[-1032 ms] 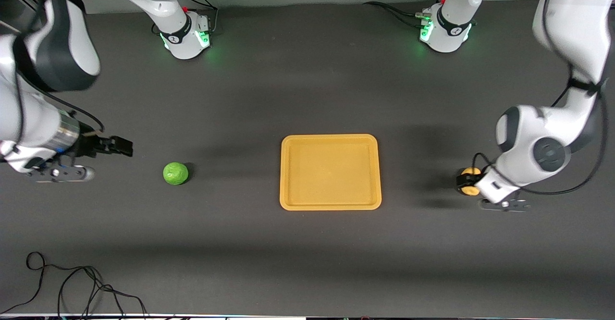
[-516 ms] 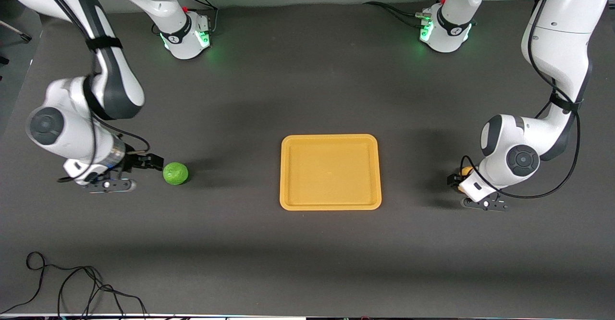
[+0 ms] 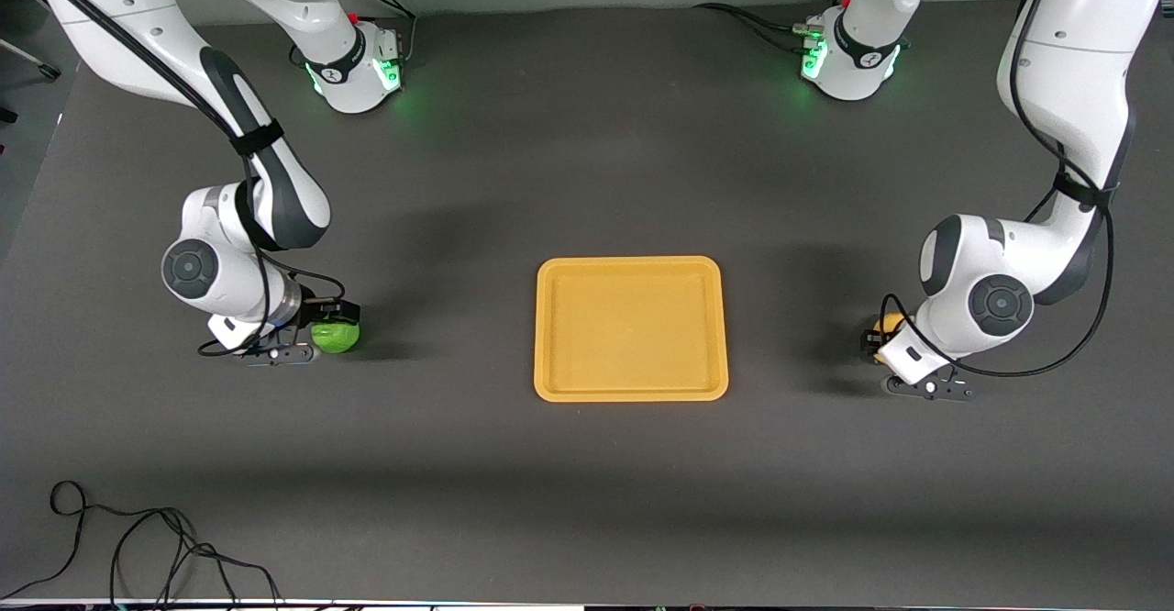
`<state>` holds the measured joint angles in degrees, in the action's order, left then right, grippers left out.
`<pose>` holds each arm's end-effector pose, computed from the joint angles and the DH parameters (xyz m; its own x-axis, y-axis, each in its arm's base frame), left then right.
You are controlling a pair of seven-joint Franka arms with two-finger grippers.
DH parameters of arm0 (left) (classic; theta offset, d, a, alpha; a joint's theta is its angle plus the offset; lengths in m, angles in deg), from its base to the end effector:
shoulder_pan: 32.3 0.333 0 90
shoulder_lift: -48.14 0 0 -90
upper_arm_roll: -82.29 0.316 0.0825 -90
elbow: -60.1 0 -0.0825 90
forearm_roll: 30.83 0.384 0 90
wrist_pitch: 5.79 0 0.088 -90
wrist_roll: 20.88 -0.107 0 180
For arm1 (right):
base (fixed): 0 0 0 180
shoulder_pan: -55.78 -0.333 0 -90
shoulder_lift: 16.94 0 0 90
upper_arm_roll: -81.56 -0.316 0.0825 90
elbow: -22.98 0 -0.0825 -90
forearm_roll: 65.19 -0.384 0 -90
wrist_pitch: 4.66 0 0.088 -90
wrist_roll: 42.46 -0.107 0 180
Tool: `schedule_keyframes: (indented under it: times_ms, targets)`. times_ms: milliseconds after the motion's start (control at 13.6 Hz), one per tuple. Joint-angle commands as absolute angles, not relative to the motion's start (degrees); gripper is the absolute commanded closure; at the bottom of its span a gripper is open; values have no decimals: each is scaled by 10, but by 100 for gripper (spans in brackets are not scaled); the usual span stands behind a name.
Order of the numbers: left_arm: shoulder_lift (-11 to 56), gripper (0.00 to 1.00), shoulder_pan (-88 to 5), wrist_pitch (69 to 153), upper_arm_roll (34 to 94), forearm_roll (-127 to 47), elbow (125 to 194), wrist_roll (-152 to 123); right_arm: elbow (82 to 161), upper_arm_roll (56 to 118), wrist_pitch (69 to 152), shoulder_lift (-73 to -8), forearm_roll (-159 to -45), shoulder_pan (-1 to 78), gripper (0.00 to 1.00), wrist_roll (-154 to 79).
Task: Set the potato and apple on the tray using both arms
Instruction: 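Reach the right gripper to the green apple while the left gripper reaches the potato, then grasp the apple with the right gripper while the left gripper carries the potato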
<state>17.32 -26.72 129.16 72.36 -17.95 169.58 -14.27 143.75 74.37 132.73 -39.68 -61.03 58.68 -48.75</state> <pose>0.6190 -0.0401 0.2092 0.9917 -0.1027 -0.0767 -0.1079 -0.9920 -0.0661 0.5678 0.0421 0.2188 0.9947 0.0135 -0.1022 0.0142 -0.9999 0.0062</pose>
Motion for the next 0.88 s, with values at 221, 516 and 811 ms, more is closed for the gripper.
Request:
schedule_keyframes:
  times_ms: [221, 516, 811]
  targets:
    - [210, 95, -376, 1197, 695, -182, 1629, 100, 1427, 754, 1385, -442, -604, 582, 2, -517]
    - [188, 94, -452, 1190, 693, -209, 1577, 201, 1422, 754, 1376, -423, -602, 582, 55, -527]
    - [119, 88, -510, 1200, 695, -228, 1522, 258, 1354, 751, 1216, -373, -603, 566, 64, -531]
